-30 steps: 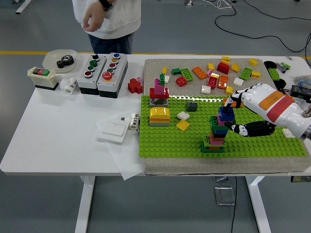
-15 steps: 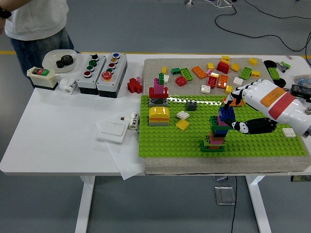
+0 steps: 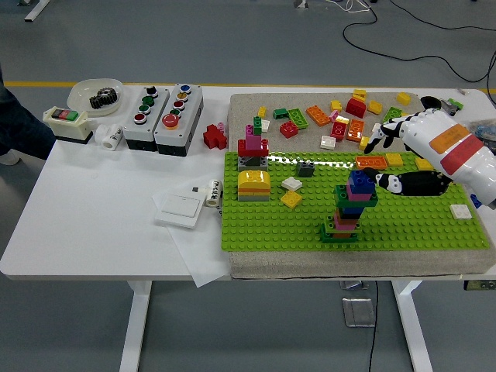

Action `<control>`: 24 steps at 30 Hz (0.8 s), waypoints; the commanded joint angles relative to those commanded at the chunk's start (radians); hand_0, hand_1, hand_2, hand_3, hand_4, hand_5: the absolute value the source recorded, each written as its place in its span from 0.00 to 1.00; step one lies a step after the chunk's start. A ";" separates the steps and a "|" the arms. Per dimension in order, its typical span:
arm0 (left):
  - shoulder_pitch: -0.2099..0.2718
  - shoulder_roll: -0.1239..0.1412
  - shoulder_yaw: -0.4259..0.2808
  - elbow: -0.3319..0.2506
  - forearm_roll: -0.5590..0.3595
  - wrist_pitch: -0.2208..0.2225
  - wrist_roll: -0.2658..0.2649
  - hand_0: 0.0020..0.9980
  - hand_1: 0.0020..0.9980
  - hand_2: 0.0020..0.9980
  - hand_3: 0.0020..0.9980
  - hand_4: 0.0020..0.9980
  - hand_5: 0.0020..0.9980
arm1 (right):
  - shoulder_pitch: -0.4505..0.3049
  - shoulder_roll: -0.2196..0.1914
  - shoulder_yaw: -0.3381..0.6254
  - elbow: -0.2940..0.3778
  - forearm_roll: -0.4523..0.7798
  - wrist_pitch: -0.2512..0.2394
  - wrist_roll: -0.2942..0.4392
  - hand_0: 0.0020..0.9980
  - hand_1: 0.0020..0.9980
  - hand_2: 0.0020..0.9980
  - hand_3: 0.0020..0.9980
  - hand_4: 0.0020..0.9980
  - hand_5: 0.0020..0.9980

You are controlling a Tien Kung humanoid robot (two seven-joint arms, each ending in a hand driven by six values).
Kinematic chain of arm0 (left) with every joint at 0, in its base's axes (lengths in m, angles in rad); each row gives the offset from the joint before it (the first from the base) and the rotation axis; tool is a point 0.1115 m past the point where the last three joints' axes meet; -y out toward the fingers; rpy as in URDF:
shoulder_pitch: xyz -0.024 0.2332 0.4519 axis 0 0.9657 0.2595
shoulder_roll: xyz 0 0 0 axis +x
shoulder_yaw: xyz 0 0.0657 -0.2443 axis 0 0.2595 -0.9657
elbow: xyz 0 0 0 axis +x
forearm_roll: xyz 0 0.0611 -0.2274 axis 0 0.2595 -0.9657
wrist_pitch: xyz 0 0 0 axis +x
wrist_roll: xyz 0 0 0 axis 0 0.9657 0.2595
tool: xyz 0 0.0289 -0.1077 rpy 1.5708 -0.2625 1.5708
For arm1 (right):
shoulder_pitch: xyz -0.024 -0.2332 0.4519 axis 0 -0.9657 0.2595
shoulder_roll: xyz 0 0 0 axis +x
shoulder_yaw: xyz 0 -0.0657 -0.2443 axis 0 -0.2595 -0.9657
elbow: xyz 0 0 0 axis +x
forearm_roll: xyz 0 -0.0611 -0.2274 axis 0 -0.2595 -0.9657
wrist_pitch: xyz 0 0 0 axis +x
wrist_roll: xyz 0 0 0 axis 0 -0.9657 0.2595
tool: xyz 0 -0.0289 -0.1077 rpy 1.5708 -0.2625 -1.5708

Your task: Pick up the brick,pile it on top of brick,press brick,pick up the brick,pile it on top of brick,press brick

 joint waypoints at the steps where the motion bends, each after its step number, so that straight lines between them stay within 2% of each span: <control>1: 0.001 0.000 0.000 0.000 0.001 0.001 0.000 0.45 0.55 0.59 0.62 0.66 0.79 | 0.001 0.004 -0.001 -0.012 0.036 -0.014 -0.007 0.37 0.53 0.61 0.57 0.73 0.42; 2: 0.001 -0.001 -0.001 0.000 0.002 0.001 0.000 0.45 0.55 0.59 0.62 0.66 0.79 | 0.001 0.006 -0.001 -0.017 0.082 -0.020 -0.009 0.37 0.53 0.61 0.57 0.73 0.42; 3: 0.001 -0.001 -0.002 0.000 0.003 0.002 0.001 0.45 0.55 0.59 0.62 0.66 0.80 | 0.003 0.008 -0.003 -0.026 0.121 -0.024 -0.012 0.61 0.69 0.80 0.72 0.79 0.46; 8: 0.004 -0.003 -0.003 0.000 0.004 0.005 0.001 0.45 0.55 0.59 0.62 0.66 0.80 | 0.014 0.019 -0.001 -0.056 0.335 -0.046 0.000 0.61 0.69 0.80 0.72 0.79 0.46; 9: 0.004 -0.003 -0.005 0.000 0.008 0.004 0.002 0.45 0.55 0.59 0.63 0.66 0.79 | 0.018 0.026 0.004 -0.068 0.381 -0.053 0.009 0.73 0.76 0.86 0.83 0.86 0.56; 14: 0.004 -0.004 -0.007 0.000 0.010 0.004 0.004 0.45 0.55 0.59 0.63 0.66 0.79 | 0.023 0.049 0.039 -0.112 0.589 -0.057 0.045 0.73 0.76 0.86 0.83 0.86 0.56; 15: 0.004 -0.004 -0.006 0.000 0.010 0.004 0.004 0.45 0.55 0.59 0.62 0.66 0.80 | 0.024 0.052 0.044 -0.117 0.628 -0.056 0.049 0.78 0.79 0.87 0.86 0.95 0.69; 20: 0.004 -0.004 -0.004 0.000 0.007 0.004 0.003 0.45 0.55 0.59 0.62 0.66 0.80 | 0.031 0.072 0.091 -0.181 0.842 -0.035 0.069 0.78 0.79 0.87 0.86 0.95 0.69; 21: 0.004 -0.004 -0.003 0.000 0.006 0.005 0.003 0.45 0.55 0.59 0.62 0.66 0.80 | 0.032 0.074 0.096 -0.189 0.888 -0.032 0.070 0.79 0.79 0.86 0.86 0.98 0.75; 24: 0.001 -0.003 0.000 -0.001 0.004 0.006 0.003 0.45 0.55 0.59 0.62 0.66 0.80 | 0.038 0.081 0.113 -0.230 1.011 -0.011 0.076 0.79 0.79 0.86 0.86 0.98 0.75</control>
